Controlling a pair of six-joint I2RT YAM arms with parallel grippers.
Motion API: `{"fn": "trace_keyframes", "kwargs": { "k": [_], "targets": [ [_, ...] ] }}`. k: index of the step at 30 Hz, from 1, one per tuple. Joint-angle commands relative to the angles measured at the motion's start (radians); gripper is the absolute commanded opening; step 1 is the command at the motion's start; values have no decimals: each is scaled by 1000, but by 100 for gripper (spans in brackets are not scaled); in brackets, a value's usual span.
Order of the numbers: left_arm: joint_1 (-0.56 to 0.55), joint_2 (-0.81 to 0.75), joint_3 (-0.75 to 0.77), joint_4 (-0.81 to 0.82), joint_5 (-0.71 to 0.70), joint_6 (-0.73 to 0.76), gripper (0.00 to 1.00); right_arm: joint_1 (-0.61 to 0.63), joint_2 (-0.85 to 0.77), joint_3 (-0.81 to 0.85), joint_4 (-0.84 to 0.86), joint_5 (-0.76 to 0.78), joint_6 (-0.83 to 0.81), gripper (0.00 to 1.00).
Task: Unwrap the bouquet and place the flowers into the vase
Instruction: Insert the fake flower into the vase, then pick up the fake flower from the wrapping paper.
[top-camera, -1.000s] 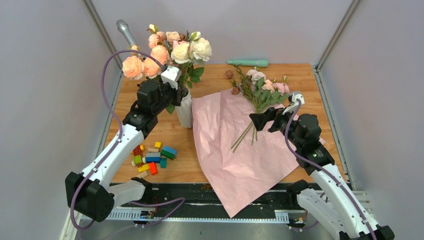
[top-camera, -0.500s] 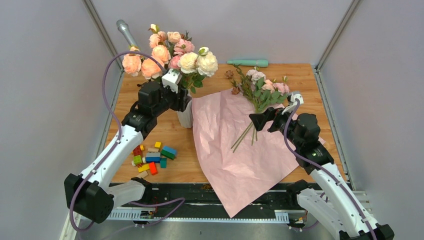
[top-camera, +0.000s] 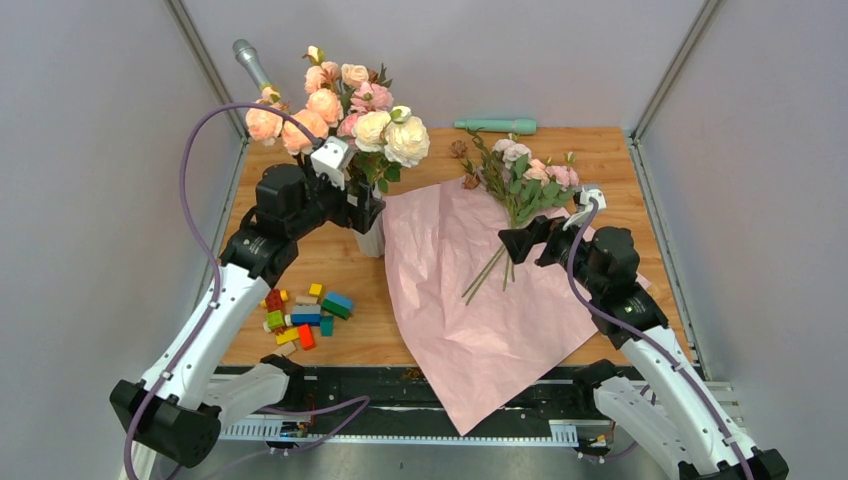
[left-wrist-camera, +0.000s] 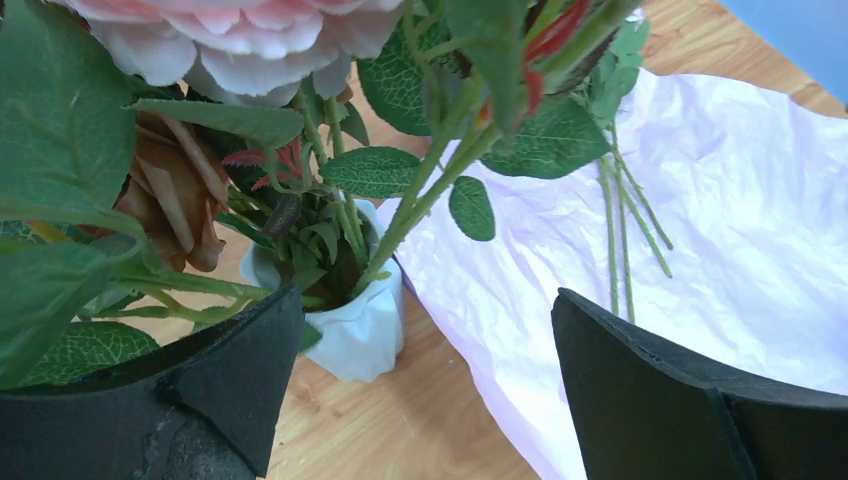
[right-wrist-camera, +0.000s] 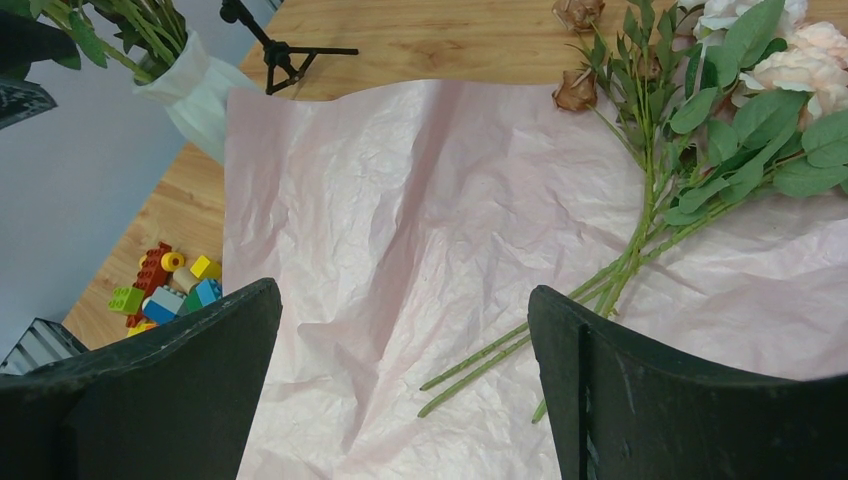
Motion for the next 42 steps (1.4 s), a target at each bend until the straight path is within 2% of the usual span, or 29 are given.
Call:
{"fn": "trace_keyframes", "kwargs": {
  "k": [1,14,21,25,29,36,42],
  "targets": [
    [4,-37,65,-65,54,-11,100,-1,-21,11,-1,15,0,95],
    [4,-132,87,-253,139,10,100,-1,-60,19,-44,44,13,95],
    [3,-210,-45,-223,164,10,100,-1,-38,-16,-67,93,55,93],
    [4,-252,-126,-146,172,-2,100,-1,23,-17,-127,139,73,90],
    [4,-283,-187,-94,160,2,100,0,121,-26,-163,162,93,82],
    [3,-310,-248,-59,129,25,100,1,327,-38,-152,128,144,67],
    [3,-312,-281,-38,116,33,100,-1,514,0,-119,176,124,61]
  ]
}}
